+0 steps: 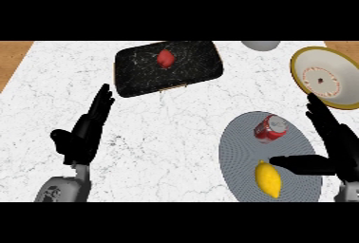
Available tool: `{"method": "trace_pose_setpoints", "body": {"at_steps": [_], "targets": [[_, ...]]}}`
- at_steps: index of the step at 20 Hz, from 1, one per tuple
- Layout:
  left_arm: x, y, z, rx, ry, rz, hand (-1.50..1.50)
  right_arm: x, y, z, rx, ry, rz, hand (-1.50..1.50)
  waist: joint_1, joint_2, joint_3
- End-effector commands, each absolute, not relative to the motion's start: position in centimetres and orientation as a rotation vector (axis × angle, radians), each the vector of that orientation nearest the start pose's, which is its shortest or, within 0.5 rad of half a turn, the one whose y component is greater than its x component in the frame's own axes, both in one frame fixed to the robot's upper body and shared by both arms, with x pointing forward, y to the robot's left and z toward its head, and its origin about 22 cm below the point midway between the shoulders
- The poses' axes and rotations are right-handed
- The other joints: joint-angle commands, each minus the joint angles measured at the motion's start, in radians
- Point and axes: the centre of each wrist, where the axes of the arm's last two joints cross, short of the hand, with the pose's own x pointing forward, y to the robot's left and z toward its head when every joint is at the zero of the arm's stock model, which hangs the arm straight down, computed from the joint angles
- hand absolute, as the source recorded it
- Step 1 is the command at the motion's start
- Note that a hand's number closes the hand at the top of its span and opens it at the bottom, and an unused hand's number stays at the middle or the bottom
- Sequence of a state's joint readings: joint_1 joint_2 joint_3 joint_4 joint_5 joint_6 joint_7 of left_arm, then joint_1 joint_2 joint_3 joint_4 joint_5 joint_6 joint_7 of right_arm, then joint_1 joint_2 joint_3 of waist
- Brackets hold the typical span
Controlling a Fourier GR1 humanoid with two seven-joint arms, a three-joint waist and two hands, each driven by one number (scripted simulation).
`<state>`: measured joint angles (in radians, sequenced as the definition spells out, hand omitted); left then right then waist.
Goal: Pick the can from the placemat and place it in the bowl
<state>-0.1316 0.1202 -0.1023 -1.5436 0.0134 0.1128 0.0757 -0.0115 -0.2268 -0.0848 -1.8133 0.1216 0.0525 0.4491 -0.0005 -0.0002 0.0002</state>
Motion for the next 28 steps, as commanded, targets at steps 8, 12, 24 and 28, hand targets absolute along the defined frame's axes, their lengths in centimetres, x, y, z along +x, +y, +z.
{"method": "trace_pose_setpoints", "body": {"at_steps": [8, 12, 24, 28], "targets": [[29.1, 23.2, 3.8, 0.077, -1.606, -0.117, 0.0, 25.7, -28.7, 4.8, -0.313, -1.342, 0.132, -1.5, 0.0, 0.001, 0.0], [27.0, 22.0, 3.6, 0.068, -1.598, -0.108, 0.0, 24.8, -26.1, 2.5, -0.327, -1.322, 0.151, -1.5, 0.002, -0.001, 0.0], [27.4, 22.7, 1.8, 0.07, -1.58, -0.105, 0.0, 25.9, -27.9, 0.1, -0.422, -1.221, 0.263, -1.5, -0.001, 0.0, 0.0], [27.0, 22.9, 2.9, 0.066, -1.596, -0.116, 0.0, 27.3, -27.5, 0.1, -0.392, -1.274, 0.447, 1.5, 0.004, 0.0, 0.0]]}}
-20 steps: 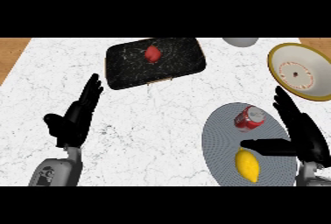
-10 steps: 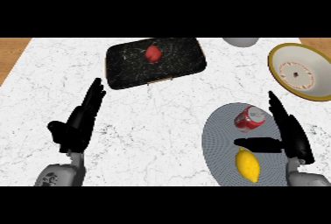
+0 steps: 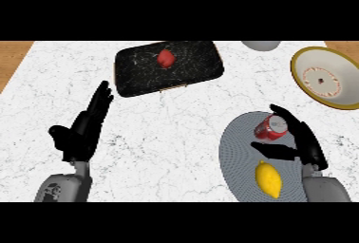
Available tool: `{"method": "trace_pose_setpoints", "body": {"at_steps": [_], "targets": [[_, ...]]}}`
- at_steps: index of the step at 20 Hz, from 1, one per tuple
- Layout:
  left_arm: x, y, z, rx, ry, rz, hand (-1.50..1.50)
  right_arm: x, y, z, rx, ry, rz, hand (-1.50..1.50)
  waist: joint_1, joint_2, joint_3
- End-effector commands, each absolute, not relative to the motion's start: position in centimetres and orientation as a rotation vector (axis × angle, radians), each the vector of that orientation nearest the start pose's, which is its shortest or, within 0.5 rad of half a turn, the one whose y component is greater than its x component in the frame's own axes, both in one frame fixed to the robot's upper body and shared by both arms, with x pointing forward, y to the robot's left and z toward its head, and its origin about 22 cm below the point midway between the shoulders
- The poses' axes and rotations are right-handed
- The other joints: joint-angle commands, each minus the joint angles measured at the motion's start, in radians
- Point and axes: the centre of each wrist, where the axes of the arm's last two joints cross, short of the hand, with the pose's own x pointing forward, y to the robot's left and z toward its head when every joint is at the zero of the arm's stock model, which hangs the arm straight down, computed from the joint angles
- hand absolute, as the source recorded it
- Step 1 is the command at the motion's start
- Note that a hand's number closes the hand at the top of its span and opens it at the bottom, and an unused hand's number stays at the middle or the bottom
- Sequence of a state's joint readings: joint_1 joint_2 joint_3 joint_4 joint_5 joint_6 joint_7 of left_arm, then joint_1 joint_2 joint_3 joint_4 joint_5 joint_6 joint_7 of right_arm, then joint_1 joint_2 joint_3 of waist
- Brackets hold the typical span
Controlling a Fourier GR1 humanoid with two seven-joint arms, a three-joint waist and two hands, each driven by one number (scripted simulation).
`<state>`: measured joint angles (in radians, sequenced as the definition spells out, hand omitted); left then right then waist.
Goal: Pick the can from the placemat and place it in the bowl
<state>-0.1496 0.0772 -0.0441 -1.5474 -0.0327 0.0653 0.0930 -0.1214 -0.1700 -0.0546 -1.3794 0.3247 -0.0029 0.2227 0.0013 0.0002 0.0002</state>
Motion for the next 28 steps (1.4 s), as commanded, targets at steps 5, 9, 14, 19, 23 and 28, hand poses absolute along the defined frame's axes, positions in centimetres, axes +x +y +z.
{"method": "trace_pose_setpoints", "body": {"at_steps": [5, 9, 14, 19, 23, 28], "targets": [[28.8, 21.2, 3.3, 0.072, -1.596, -0.104, 0.0, 27.3, -25.6, -1.2, -0.418, -1.316, 0.559, 1.5, -0.002, 0.0, 0.0], [25.8, 21.9, 4.0, 0.068, -1.589, -0.105, 0.0, 27.2, -25.9, -2.0, -0.392, -1.334, 0.49, 1.5, 0.001, -0.001, 0.0], [27.8, 19.7, 2.2, 0.07, -1.588, -0.123, 0.0, 26.2, -26.1, -1.8, -0.272, -1.438, 0.567, 1.5, -0.004, 0.0, 0.0], [27.5, 21.7, 2.5, 0.078, -1.587, -0.095, 0.0, 24.7, -31.7, 1.5, 0.155, -1.55, 0.981, 1.5, -0.014, -0.009, 0.002], [27.7, 21.7, 2.7, 0.088, -1.589, -0.095, 0.0, 23.6, -37.6, 5.0, 0.322, -1.791, 0.95, 1.5, -0.036, -0.006, 0.003], [26.8, 22.2, 2.2, 0.08, -1.58, -0.086, 0.0, 22.1, -43.0, 9.8, 0.207, -2.034, 0.926, 1.5, -0.026, -0.006, 0.001]]}}
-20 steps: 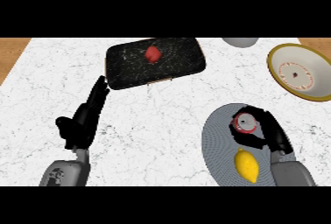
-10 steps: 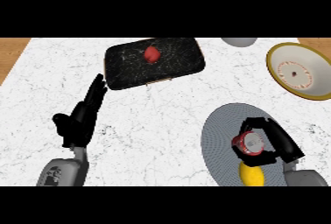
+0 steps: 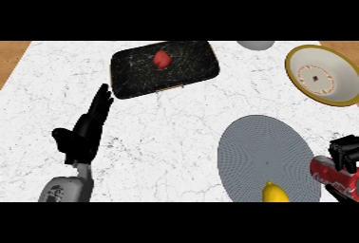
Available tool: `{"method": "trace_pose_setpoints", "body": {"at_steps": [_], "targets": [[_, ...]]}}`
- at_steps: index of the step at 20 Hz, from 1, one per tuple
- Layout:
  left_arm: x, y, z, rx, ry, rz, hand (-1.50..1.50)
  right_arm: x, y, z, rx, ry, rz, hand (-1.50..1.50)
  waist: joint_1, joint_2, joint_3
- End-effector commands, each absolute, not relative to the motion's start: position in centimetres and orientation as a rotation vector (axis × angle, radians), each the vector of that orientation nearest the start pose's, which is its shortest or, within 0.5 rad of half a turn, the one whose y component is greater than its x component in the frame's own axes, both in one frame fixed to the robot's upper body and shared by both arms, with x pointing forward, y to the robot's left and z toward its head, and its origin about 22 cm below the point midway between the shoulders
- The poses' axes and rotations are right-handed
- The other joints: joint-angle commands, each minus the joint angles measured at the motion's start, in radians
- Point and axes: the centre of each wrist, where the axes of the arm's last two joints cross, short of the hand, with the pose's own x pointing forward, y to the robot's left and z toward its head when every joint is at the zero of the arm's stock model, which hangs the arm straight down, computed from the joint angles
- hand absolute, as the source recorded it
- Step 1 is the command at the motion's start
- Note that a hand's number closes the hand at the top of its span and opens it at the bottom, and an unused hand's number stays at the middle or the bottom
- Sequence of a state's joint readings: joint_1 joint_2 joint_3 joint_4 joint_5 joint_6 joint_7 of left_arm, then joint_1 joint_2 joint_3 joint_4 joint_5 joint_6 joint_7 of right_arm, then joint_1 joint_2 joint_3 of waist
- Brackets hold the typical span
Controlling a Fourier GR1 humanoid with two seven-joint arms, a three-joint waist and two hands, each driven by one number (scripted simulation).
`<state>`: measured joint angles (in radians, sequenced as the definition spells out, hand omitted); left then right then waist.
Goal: Pick the can from the placemat and place it in the bowl
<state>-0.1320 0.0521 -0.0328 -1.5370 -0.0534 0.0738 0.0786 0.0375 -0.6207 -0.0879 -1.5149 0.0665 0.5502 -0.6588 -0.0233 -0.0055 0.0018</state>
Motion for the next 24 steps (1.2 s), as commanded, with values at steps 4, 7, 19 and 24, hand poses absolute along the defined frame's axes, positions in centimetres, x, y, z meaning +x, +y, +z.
{"method": "trace_pose_setpoints", "body": {"at_steps": [4, 7, 19, 24], "targets": [[28.0, 21.1, 2.2, 0.089, -1.596, -0.098, 0.0, 21.7, -44.2, 13.5, 0.092, -2.099, 0.946, 1.5, 0.004, 0.004, -0.002], [28.0, 22.4, 3.0, 0.083, -1.593, -0.098, 0.0, 20.2, -44.6, 17.1, -0.001, -2.067, 0.95, 1.5, 0.005, 0.002, -0.003], [28.4, 21.6, 2.2, 0.044, -1.586, -0.121, 0.0, 25.8, -44.9, 22.9, -0.209, -2.022, 0.799, 1.5, 0.03, 0.008, -0.002], [26.6, 21.2, 2.7, 0.063, -1.597, -0.116, 0.0, 28.7, -44.3, 23.3, -0.279, -1.982, 0.813, 1.5, 0.037, 0.007, -0.002]]}}
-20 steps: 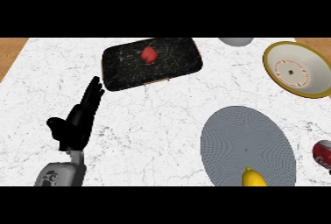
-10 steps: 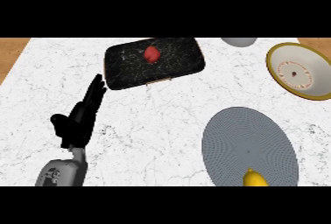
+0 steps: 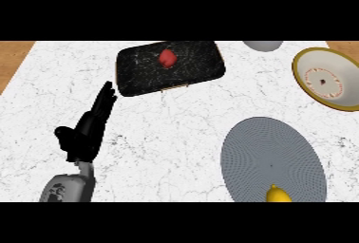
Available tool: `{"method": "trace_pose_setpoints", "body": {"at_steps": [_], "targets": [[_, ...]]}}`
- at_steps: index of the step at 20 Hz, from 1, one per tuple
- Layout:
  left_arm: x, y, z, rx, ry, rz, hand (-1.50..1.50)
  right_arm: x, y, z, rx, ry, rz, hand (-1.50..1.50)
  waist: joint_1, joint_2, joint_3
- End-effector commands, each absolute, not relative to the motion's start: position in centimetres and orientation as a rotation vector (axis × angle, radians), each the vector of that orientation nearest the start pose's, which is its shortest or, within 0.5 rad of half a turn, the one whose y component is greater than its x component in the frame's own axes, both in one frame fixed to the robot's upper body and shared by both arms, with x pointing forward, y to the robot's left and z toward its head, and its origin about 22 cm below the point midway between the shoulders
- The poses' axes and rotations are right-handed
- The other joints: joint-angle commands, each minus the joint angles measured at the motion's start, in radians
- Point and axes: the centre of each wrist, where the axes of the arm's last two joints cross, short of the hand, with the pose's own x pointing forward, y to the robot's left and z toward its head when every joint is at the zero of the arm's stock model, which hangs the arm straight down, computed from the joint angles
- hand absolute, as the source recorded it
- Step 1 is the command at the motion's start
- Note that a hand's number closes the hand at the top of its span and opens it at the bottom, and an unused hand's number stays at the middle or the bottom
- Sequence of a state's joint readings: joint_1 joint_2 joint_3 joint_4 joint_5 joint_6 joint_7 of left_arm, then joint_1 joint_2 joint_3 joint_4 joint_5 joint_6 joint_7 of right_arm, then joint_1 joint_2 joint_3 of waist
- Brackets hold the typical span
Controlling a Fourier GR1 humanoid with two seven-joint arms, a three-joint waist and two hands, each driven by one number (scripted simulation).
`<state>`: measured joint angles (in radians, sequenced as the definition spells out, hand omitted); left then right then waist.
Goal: Pick the can from the placemat and place it in the bowl
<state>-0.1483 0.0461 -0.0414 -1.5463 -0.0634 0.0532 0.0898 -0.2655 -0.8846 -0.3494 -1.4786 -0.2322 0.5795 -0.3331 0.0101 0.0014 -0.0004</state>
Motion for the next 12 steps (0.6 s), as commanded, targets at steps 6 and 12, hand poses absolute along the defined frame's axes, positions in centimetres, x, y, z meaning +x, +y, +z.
{"method": "trace_pose_setpoints", "body": {"at_steps": [6, 12], "targets": [[27.8, 21.1, 3.5, 0.033, -1.608, -0.134, 0.0, 31.5, -44.9, 24.5, -0.639, -1.912, 0.934, 1.5, 0.038, 0.011, 0.001], [29.0, 20.2, 4.3, 0.052, -1.612, -0.144, 0.0, 35.6, -45.1, 20.7, -0.724, -1.86, 0.951, 1.5, 0.035, 0.011, 0.002]]}}
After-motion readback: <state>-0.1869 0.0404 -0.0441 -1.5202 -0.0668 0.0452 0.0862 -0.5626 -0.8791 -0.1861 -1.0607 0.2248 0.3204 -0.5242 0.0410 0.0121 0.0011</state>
